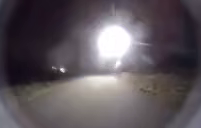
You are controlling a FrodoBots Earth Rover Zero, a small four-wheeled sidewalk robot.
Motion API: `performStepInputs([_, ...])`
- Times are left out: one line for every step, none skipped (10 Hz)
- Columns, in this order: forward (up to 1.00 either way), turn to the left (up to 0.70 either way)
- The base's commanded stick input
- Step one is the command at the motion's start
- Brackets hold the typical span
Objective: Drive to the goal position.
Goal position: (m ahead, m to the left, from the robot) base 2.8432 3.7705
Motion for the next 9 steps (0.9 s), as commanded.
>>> performStepInputs([1.00,0.03])
performStepInputs([1.00,0.03])
performStepInputs([1.00,0.03])
performStepInputs([1.00,0.03])
performStepInputs([1.00,0.03])
performStepInputs([1.00,0.03])
performStepInputs([1.00,0.04])
performStepInputs([1.00,0.04])
performStepInputs([1.00,0.04])
